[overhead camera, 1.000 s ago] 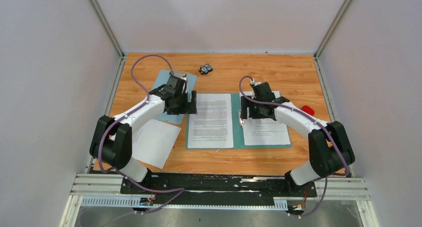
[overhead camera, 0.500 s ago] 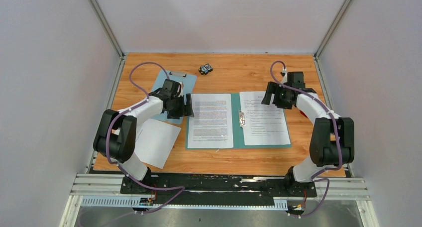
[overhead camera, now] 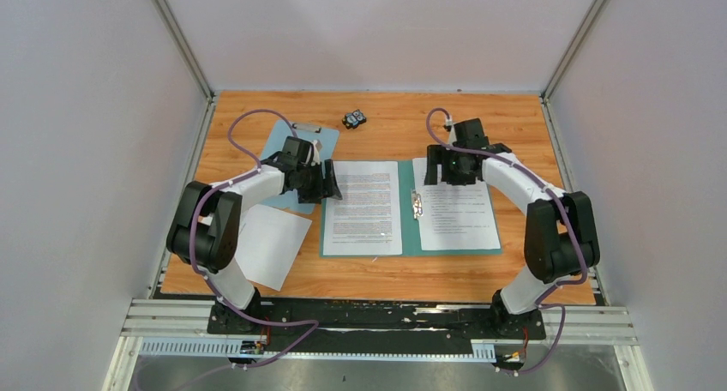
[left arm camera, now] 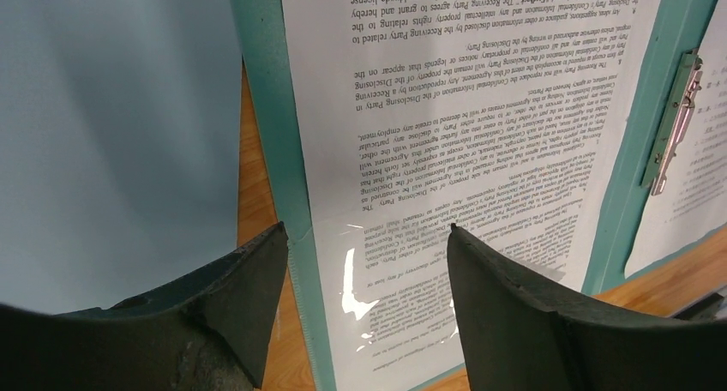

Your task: Put the files into the folder

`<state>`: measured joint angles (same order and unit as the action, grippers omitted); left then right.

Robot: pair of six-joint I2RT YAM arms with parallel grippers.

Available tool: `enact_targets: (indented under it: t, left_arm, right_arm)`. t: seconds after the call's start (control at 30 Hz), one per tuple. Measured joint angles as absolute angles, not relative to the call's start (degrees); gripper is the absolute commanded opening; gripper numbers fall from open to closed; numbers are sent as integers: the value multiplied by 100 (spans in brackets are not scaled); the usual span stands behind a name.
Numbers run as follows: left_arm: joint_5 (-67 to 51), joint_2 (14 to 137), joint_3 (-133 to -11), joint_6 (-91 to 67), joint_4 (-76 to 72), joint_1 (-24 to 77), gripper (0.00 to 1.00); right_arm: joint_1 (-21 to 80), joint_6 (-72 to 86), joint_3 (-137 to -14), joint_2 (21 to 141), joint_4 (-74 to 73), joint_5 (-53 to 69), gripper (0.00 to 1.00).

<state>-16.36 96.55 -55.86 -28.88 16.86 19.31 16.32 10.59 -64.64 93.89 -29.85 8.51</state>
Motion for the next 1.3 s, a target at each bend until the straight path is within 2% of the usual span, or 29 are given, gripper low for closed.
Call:
enact_targets:
  t: [0.23,0.4,0.63,0.77,0.93,1.3]
  left_arm:
    - [-1603,9655,-5590,-2971,1649,2047,67]
    - [-1284,9695,-6034,-3050,1737,2722,61]
    - [-777,10492,-7446,-3177,1658,3986,57]
    - [-696,11251,-8090,-3245,1597,4462,55]
    - [-744,11911,-8226,-3452,1350,4652,53]
    - [-1004,12272,-8490,-4010,729,4648,51]
  right_arm:
    - [296,770,-6490,9389,-3103,1151,90]
    - [-508,692,-6388,9386,-3109,1374,83]
    - [-698,768,-6211,9343,-3068,1452,81]
    - [-705,1015,-5710,8860,-2891,1638,82]
    - [-707,1153,-5520,8405,-2681,1647,82]
    - [-1262,1238,-4952,8423,-2139,1865,83]
